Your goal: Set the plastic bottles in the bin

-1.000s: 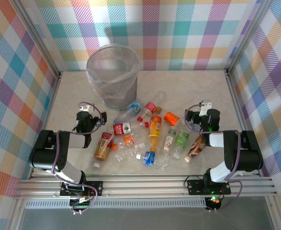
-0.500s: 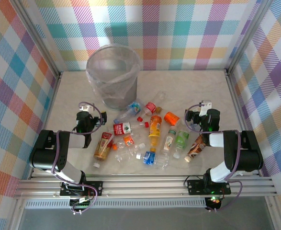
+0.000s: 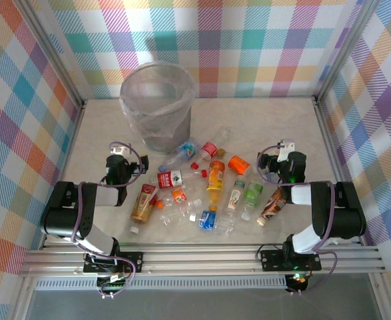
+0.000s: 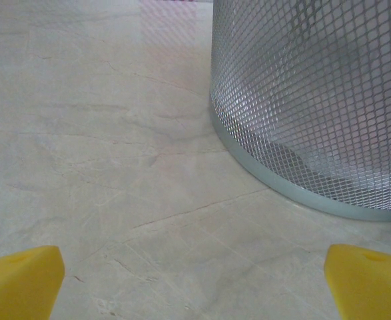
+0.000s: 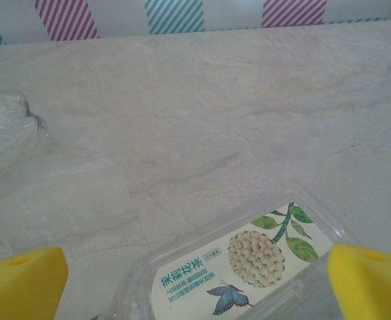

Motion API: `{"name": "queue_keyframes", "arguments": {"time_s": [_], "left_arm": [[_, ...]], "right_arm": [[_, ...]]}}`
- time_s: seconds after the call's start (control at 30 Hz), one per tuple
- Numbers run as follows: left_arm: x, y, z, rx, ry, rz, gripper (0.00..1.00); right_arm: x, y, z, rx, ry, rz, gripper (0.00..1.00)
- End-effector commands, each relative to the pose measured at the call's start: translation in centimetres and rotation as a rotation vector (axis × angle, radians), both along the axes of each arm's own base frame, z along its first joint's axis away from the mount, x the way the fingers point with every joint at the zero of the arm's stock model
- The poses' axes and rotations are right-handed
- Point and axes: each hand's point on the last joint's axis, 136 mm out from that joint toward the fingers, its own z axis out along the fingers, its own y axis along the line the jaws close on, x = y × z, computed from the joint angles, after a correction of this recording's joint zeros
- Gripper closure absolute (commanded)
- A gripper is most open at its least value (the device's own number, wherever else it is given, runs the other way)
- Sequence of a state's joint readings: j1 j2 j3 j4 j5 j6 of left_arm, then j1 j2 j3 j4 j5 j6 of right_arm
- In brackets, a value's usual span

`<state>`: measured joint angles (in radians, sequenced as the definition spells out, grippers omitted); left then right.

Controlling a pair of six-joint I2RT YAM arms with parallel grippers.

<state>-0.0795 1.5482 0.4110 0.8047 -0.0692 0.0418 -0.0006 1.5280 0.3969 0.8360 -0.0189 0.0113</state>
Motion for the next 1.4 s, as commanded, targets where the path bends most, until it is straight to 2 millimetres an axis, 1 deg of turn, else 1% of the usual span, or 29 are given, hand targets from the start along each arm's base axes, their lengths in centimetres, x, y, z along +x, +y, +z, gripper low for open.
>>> {"name": "queue_keyframes", "arguments": {"time_s": [0.0,0.17,0.23,0.33,0.43,0.5,0.57,0.67,0.77,0.83,0.87,0.9,0.97,1.03,1.07,1.17,1.3,1.37], "left_arm": [[-0.6,0.5,1.6,-0.004,-0.039,0.019,0.00],[-1.5,0.8,3.8,-0.006,-0.038,0.048,0.00],[-2.2,1.1,5.0,-0.004,-0.031,0.092,0.00],[-3.3,1.2,7.1,-0.009,-0.022,0.137,0.00],[-4.5,0.3,9.2,-0.076,-0.016,0.143,0.00],[-5.3,-1.0,10.1,-0.107,0.012,0.123,0.00],[-5.9,-2.9,11.4,-0.134,0.019,0.078,0.00],[-7.0,-6.4,13.2,-0.193,0.042,-0.032,0.00],[-7.9,-11.3,15.0,-0.307,0.116,-0.240,0.00],[-8.4,-14.5,15.9,-0.348,0.188,-0.362,0.00],[-8.9,-15.9,15.9,-0.338,0.246,-0.419,0.00],[-9.3,-17.5,16.4,-0.319,0.278,-0.476,0.00],[-10.2,-19.9,16.9,-0.267,0.329,-0.574,0.00],[-11.1,-22.5,17.8,-0.233,0.351,-0.684,0.00],[-11.4,-23.5,18.2,-0.224,0.359,-0.731,0.00],[-12.5,-26.8,19.2,-0.192,0.393,-0.881,0.00],[-12.8,-29.9,20.3,-0.173,0.391,-0.999,0.00],[-12.9,-31.1,20.7,-0.159,0.381,-1.046,0.00]], "right_arm": [[-0.2,0.0,0.8,0.004,-0.032,-0.005,0.00],[-1.1,-0.7,2.7,0.010,-0.019,-0.054,0.00],[-1.7,-1.7,2.7,0.042,0.054,-0.130,0.00],[-2.7,-2.0,3.8,0.083,0.096,-0.174,0.00],[-3.9,-2.4,5.1,0.128,0.111,-0.226,0.00],[-4.7,-2.6,6.0,0.158,0.121,-0.256,0.00],[-5.7,-3.5,6.3,0.192,0.174,-0.339,0.00],[-7.1,-4.6,6.8,0.244,0.263,-0.459,0.00],[-7.5,-4.1,7.4,0.270,0.302,-0.452,0.00],[-7.8,-4.1,7.9,0.296,0.321,-0.478,0.00],[-8.0,-4.0,8.0,0.304,0.345,-0.482,0.01],[-7.9,-3.7,8.3,0.307,0.365,-0.471,0.01],[-7.8,-3.4,8.5,0.314,0.410,-0.464,0.03],[-7.7,-3.1,8.6,0.317,0.448,-0.458,0.05],[-7.7,-3.1,8.5,0.316,0.462,-0.459,0.06],[-7.3,-2.8,8.4,0.318,0.496,-0.455,0.13],[-6.4,-2.5,8.1,0.340,0.535,-0.458,0.24],[-5.8,-2.1,7.7,0.352,0.561,-0.454,0.27]]}}
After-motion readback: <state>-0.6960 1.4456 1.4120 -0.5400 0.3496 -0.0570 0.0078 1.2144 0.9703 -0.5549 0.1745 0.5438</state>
